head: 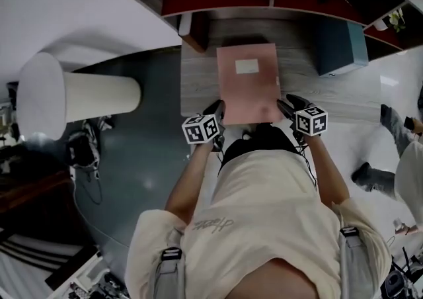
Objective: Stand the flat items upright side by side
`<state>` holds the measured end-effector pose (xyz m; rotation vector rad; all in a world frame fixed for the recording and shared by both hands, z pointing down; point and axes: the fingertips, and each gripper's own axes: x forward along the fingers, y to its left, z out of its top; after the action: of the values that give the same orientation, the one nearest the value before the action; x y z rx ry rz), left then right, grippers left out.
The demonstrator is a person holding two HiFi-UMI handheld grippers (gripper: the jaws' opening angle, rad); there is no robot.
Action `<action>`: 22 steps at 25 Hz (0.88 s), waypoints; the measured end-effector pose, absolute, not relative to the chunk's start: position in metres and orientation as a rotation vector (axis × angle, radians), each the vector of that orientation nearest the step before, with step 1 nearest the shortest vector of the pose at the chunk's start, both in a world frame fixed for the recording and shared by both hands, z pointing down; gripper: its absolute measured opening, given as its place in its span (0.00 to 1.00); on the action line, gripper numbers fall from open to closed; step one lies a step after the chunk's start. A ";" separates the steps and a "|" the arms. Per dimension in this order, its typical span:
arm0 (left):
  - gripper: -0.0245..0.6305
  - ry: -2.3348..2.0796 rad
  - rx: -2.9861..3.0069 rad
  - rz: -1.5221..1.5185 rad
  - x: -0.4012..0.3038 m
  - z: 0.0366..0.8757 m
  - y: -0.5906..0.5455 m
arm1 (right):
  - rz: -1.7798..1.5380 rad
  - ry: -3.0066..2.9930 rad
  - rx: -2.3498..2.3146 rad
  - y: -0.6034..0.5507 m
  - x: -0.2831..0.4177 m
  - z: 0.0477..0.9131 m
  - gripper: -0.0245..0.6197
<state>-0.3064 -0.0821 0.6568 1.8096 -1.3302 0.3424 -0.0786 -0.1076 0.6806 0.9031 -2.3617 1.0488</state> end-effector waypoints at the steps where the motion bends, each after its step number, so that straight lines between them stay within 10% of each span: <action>1: 0.13 -1.328 1.800 0.356 -0.309 0.661 -0.085 | 1.061 -2.362 0.886 -0.112 -0.082 0.683 0.36; 9: 0.39 -1.265 1.683 0.327 -0.319 0.699 -0.098 | 1.138 -2.332 0.741 -0.130 -0.092 0.707 0.38; 22: 0.45 -1.109 1.603 0.258 -0.318 0.726 -0.098 | 1.360 -2.043 0.657 -0.117 -0.103 0.739 0.45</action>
<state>-0.3178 -0.0982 0.7257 1.6028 -1.1088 0.2576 -0.1029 -0.1173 0.7394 0.6572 -2.0428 1.3595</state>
